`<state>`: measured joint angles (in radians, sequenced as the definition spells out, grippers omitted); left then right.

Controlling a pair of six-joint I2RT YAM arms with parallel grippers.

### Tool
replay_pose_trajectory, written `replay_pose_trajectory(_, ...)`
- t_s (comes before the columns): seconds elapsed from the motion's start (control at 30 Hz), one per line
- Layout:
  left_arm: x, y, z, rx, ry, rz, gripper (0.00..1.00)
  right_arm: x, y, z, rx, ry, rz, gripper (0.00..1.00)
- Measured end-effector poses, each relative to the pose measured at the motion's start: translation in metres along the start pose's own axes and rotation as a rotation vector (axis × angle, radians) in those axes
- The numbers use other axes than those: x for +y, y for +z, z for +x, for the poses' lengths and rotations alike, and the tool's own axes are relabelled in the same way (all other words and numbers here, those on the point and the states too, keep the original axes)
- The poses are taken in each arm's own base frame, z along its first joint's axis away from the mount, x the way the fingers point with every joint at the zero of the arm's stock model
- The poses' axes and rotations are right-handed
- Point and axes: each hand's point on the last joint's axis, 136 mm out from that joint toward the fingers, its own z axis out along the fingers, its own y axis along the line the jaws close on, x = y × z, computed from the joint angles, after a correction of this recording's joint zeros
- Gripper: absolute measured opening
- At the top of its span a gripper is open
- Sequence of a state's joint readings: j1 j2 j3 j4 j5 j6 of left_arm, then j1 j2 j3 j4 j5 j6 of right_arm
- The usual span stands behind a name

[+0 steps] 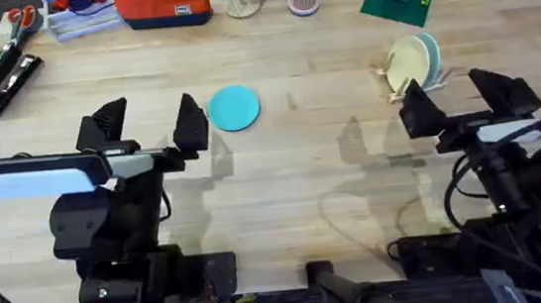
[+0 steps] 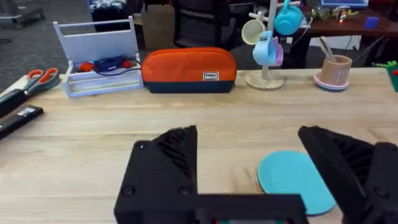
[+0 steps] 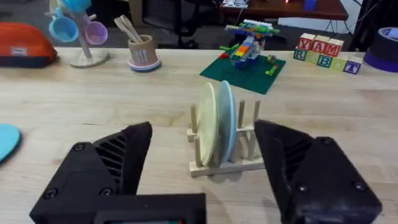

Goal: Pick up the plates from the table one by one and place each into a slot on the dish rack.

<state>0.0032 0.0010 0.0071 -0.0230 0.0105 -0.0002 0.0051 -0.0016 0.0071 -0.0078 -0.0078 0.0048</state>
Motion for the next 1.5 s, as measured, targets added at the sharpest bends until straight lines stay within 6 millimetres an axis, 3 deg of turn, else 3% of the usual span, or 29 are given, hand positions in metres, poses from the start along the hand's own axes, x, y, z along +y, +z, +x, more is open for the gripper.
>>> replay_pose_trajectory(0.23,-0.001,0.0,-0.009,-0.035,0.0,0.004,0.993,0.0,0.0,-0.003,-0.012,-0.001,0.0,0.993)
replay_pose_trajectory(0.5,-0.003,-0.003,-0.021,-0.045,0.001,0.016,0.993,0.002,-0.002,-0.024,-0.082,-0.009,-0.008,0.993)
replay_pose_trajectory(0.77,-0.004,-0.031,-0.091,-0.091,0.002,0.023,0.993,0.003,-0.029,-0.089,-0.141,-0.012,-0.008,0.993)
replay_pose_trajectory(1.07,-0.005,-0.06,-0.161,-0.08,0.002,0.023,0.993,0.005,-0.076,-0.137,-0.084,-0.009,-0.009,0.994)
replay_pose_trajectory(1.27,-0.005,-0.052,-0.184,0.045,0.015,0.023,0.993,0.006,-0.088,-0.155,0.002,-0.012,-0.009,0.993)
replay_pose_trajectory(1.5,-0.005,-0.034,-0.194,0.254,0.017,0.027,0.994,0.006,-0.078,-0.171,0.128,-0.024,-0.013,0.992)
